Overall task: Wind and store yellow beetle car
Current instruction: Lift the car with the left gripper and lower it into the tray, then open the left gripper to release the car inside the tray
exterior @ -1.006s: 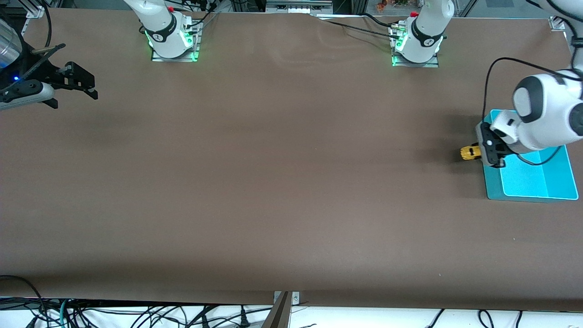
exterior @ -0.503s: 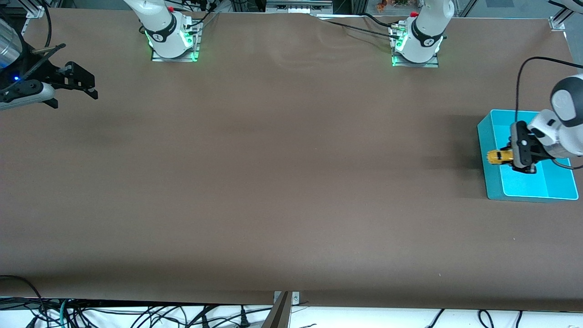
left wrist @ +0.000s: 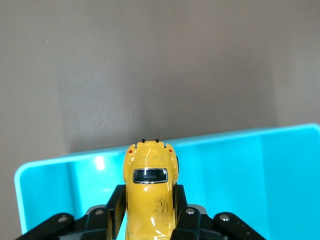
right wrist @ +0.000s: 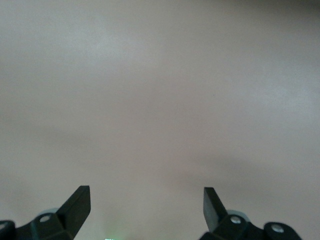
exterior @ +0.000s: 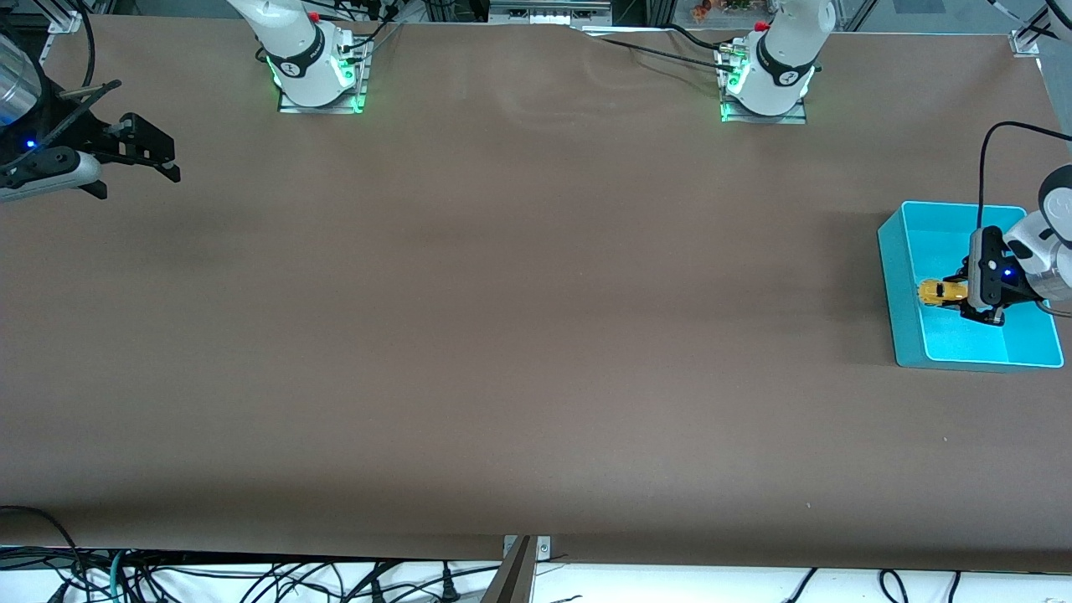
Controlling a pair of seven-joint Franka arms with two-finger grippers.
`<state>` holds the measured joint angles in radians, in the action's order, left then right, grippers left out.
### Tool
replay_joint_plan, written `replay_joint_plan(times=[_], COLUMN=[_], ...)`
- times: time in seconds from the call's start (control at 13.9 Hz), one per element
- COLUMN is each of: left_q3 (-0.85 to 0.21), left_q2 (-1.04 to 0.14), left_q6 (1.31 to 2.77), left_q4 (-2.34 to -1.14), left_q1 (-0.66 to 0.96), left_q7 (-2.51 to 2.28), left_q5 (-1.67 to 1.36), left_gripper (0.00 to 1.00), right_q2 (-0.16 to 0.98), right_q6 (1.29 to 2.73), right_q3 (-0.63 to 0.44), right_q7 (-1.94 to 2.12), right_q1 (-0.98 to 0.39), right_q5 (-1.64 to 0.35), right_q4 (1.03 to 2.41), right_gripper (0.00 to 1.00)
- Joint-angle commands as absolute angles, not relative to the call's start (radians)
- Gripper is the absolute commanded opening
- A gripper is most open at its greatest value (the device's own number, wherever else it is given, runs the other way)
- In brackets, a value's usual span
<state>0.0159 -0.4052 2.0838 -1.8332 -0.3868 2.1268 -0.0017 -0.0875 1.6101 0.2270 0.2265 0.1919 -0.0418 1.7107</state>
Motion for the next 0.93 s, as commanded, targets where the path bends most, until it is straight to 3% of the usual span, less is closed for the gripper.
replay_joint_plan(times=[0.0, 0.86], left_q3=[0.012, 0.069], left_q2=[-0.449, -0.531], left_q6=[2.120, 2.316], left_q4=[-1.798, -1.934], left_q1=[-0.437, -0.457], left_q7=[2.232, 2.186], left_q5=[0.000, 0.002], left_gripper=[0.00, 0.03], right_q2=[-0.087, -0.086], right_q6=[1.591, 1.591], right_q3=[0.230, 0.232], right_q7=[0.206, 0.202], right_q1=[0.186, 0.184], right_q5=[-0.028, -0.031], right_q4=[1.697, 1.697], right_gripper=[1.00, 1.00])
